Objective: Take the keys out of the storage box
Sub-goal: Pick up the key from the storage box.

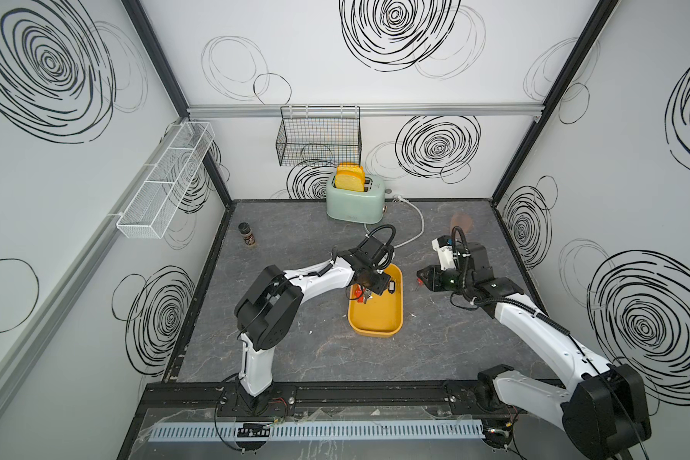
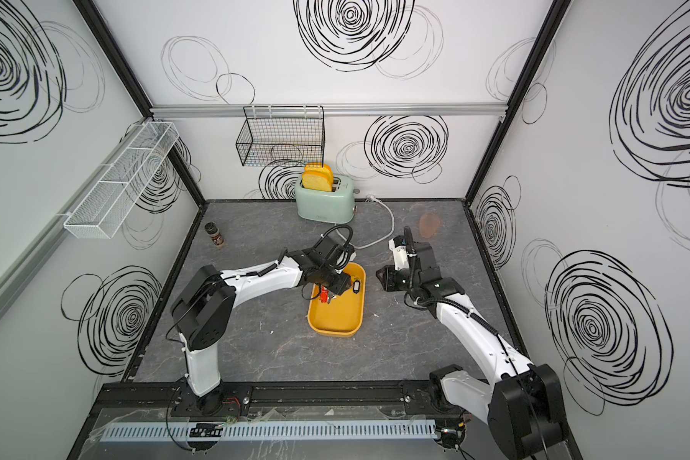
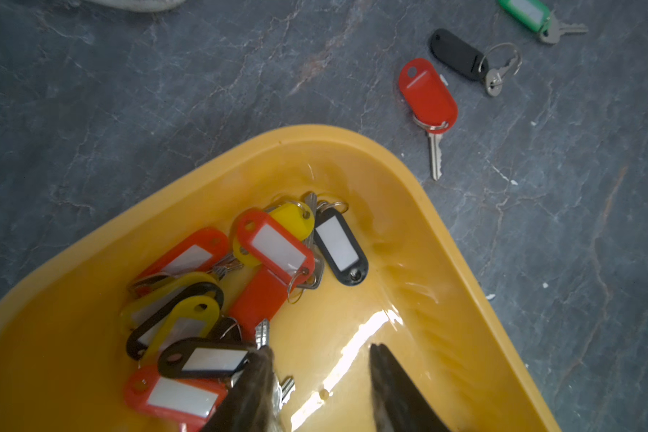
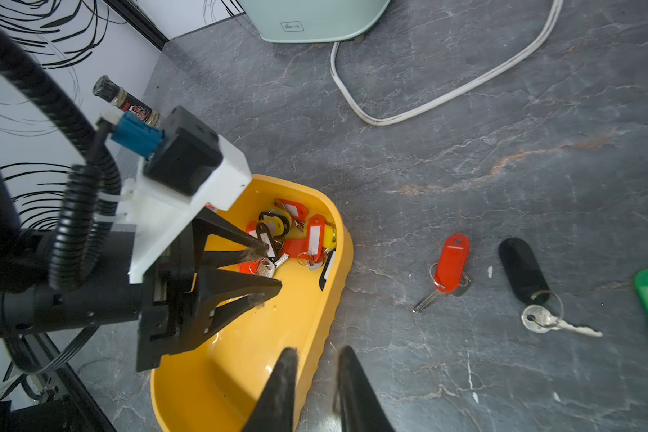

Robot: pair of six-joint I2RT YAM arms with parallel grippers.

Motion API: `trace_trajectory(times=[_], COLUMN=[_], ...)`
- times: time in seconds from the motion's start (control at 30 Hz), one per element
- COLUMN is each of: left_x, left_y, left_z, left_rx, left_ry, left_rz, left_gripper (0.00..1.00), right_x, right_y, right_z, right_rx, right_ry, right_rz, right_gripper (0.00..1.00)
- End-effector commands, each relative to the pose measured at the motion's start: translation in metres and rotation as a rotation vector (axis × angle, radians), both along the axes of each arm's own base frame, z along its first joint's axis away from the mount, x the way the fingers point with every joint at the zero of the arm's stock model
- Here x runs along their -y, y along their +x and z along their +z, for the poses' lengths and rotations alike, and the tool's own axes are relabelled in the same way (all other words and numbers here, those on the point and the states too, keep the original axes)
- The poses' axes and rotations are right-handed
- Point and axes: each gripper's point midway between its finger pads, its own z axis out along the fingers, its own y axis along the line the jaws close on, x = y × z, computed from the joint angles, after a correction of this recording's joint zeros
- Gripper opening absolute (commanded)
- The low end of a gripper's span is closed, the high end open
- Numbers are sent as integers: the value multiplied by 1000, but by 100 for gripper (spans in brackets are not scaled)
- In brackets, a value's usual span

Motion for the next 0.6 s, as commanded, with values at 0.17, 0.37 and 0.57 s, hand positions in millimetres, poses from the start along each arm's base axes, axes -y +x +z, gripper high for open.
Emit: trace_trajectory(times=[0.17,0.37,0.57], left_x=[19,18,18], left_y=[19,24,29], left_z=[-4,-18,-23], left_rx=[52,49,50], left_ry=[-21,9,15], left_rz=[-37,-46,-43], left_gripper=[48,46,44], right_x=[4,5,6], right_y=[-6,-5,-5], right_z=[-5,-5,-6], right_rx=[-24,-25,-29], right_ry=[-7,-8,-9], right_rz=[4,1,-1], right_gripper=[24,24,24])
